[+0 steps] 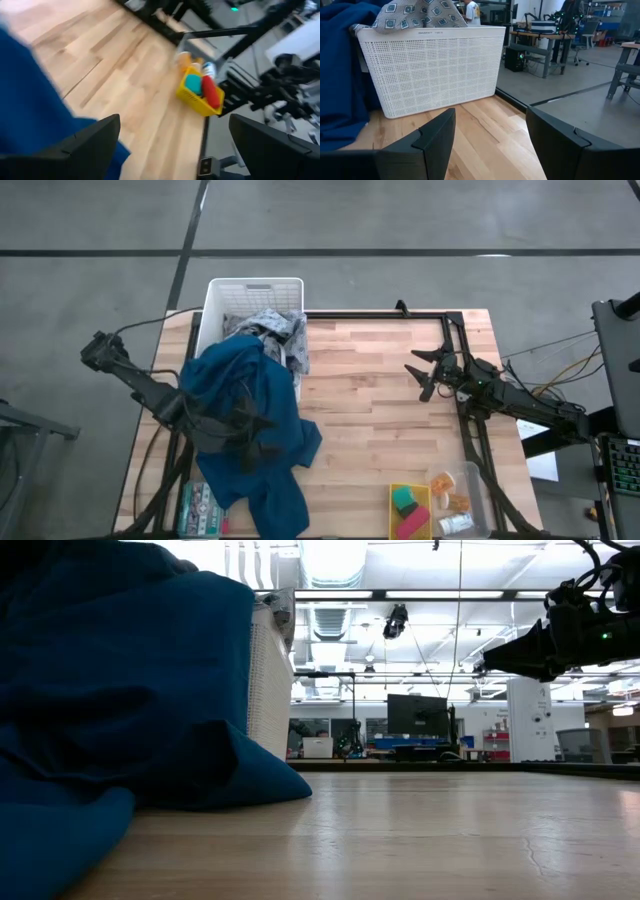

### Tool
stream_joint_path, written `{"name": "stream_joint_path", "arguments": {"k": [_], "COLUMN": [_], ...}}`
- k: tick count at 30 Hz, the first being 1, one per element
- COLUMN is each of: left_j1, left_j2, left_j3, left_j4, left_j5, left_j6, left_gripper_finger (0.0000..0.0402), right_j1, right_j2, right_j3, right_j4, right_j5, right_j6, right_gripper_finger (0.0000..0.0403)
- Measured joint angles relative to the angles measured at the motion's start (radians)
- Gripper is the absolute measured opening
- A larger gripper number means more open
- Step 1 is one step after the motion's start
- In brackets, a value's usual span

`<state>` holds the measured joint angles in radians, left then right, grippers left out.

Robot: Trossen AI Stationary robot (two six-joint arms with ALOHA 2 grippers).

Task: Pick & Place Medicine items
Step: Put the blue patient gown into the white laundry bin

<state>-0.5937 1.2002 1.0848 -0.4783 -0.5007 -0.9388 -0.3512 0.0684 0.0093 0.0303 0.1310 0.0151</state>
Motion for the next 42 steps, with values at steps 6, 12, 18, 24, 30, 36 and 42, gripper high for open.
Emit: {"name": "stream_joint_path", "arguments": {"k": [6,12,18,24,30,36,42], "left_j1": [-0.059,-0.153,-0.288,-0.398,-0.414,-0.412,-0.413], "left_j2": [0.024,0.033,0.034,0.035,0.067,0.114,0.21], "left_j3": [0.021,0.024,0.024,0.023,0.022,0.022,0.034], "left_j4": [0.03,0.013,-0.017,-0.081,-0.178,-0.232,-0.259], "left_j5": [-0.032,-0.11,-0.205,-0.289,-0.252,-0.195,-0.15], "left_j6": [0.038,0.018,-0.038,-0.03,-0.031,-0.022,0.055], "left_gripper_finger": [0.0382,0.0383,0.0383,0.0383,0.0384,0.0383,0.0388], "right_j1": [0.0,0.0,0.0,0.0,0.0,0.0,0.0], "right_j2": [0.0,0.0,0.0,0.0,0.0,0.0,0.0], "right_j3": [0.0,0.0,0.0,0.0,0.0,0.0,0.0], "right_j4": [0.0,0.0,0.0,0.0,0.0,0.0,0.0], "right_j5": [0.0,0.0,0.0,0.0,0.0,0.0,0.0], "right_j6": [0.0,0.0,0.0,0.0,0.0,0.0,0.0], "right_gripper_finger": [0.0238,0.0238,0.0238,0.0238,0.0238,0.0238,0.0238]}}
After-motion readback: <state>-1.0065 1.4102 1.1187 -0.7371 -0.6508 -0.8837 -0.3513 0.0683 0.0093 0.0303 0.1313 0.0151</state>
